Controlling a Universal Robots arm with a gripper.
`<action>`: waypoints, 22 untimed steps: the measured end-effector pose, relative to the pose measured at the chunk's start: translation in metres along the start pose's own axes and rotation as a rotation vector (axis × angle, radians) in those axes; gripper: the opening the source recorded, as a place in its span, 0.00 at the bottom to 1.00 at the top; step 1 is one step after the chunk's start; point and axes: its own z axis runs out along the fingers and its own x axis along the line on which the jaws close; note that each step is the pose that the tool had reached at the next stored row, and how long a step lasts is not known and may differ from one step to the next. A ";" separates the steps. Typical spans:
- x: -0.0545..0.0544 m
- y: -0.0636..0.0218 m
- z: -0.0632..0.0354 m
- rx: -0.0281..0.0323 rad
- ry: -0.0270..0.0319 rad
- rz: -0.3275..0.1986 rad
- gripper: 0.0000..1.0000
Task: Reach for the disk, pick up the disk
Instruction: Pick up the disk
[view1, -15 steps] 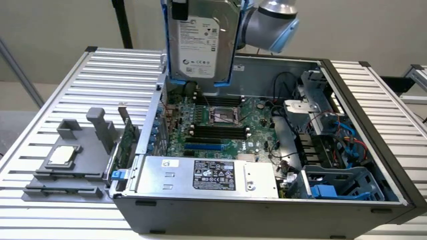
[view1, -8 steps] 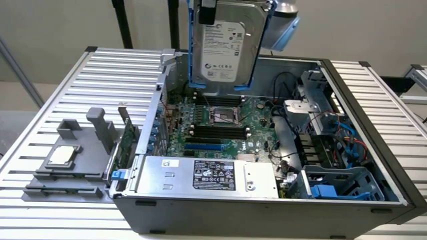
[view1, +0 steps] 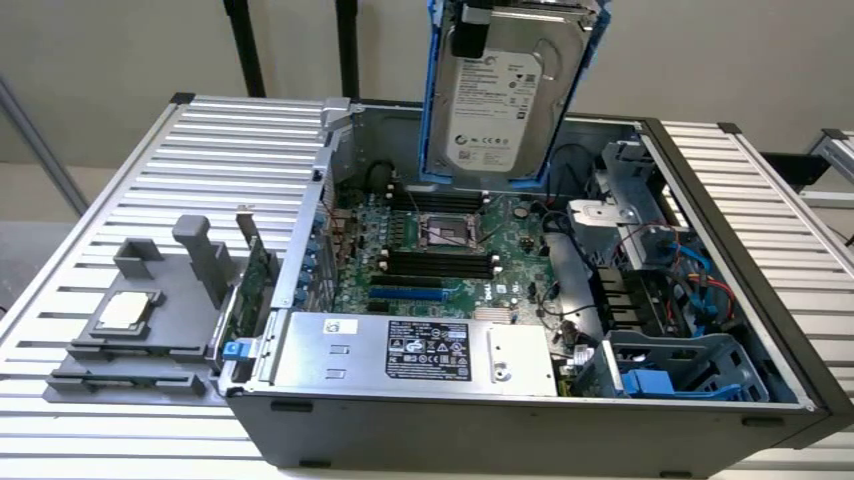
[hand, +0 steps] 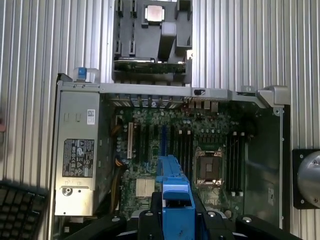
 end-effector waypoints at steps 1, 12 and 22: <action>0.001 -0.0045 -0.0002 0.0000 -0.0001 0.000 0.33; 0.012 -0.0545 -0.0015 0.0000 -0.0002 0.000 0.33; 0.024 -0.0997 -0.0026 0.0000 -0.0003 0.000 0.33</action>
